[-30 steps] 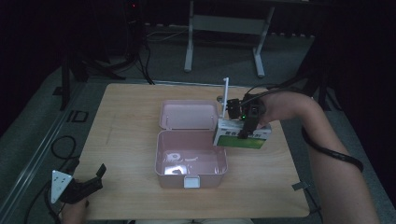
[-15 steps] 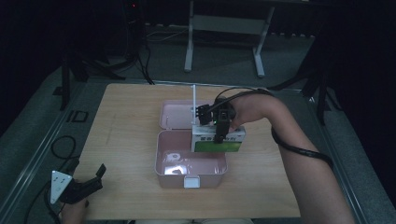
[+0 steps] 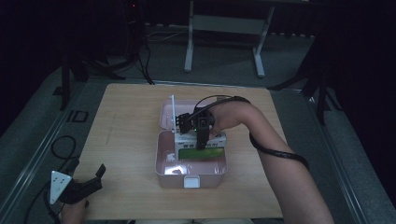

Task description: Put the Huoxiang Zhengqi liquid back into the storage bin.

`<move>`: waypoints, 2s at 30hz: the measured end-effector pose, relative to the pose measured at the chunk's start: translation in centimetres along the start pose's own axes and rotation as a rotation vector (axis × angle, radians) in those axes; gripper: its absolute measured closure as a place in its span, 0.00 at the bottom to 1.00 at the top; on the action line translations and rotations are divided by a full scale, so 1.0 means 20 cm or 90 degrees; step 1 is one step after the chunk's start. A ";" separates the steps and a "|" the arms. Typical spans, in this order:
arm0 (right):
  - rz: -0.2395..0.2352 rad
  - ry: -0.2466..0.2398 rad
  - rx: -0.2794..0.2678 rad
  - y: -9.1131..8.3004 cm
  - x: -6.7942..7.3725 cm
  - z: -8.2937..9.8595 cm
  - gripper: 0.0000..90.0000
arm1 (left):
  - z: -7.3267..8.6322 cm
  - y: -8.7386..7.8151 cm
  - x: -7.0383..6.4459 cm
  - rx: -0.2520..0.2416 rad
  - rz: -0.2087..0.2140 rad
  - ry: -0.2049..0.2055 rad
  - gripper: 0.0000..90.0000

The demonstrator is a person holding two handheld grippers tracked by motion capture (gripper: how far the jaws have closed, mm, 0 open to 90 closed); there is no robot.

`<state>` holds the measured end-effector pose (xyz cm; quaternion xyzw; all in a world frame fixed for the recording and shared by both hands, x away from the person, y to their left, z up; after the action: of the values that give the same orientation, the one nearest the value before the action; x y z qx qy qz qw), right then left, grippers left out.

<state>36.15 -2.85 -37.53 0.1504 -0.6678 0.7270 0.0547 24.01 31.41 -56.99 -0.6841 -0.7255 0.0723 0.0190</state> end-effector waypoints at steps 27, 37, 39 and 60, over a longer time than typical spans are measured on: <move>-0.046 0.015 0.006 0.48 -0.14 -0.04 0.69 | 0.00 0.00 0.00 0.002 0.001 0.001 0.00; -0.036 0.026 0.014 0.59 -0.18 -0.02 0.69 | 0.00 0.00 0.00 0.003 0.002 0.002 0.00; -0.037 0.029 0.016 0.62 -0.19 -0.02 0.69 | 0.00 0.00 0.00 0.002 0.001 0.002 0.00; -0.011 0.035 -0.112 0.36 -0.10 0.02 0.32 | 0.00 0.00 0.00 0.004 0.001 0.002 0.00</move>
<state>36.14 -3.75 -45.05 0.1307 -0.7261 0.6688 0.0921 24.06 31.39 -57.01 -0.6848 -0.7247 0.0733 0.0225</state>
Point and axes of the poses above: each handheld gripper's, and its own axes: y roughly forward along the jaws, z roughly out of its underside, x roughly to its left, the point moved 4 cm from there along y, roughly forward along the jaws, and after that the axes turned 14 degrees about -z, right-handed, at the moved point
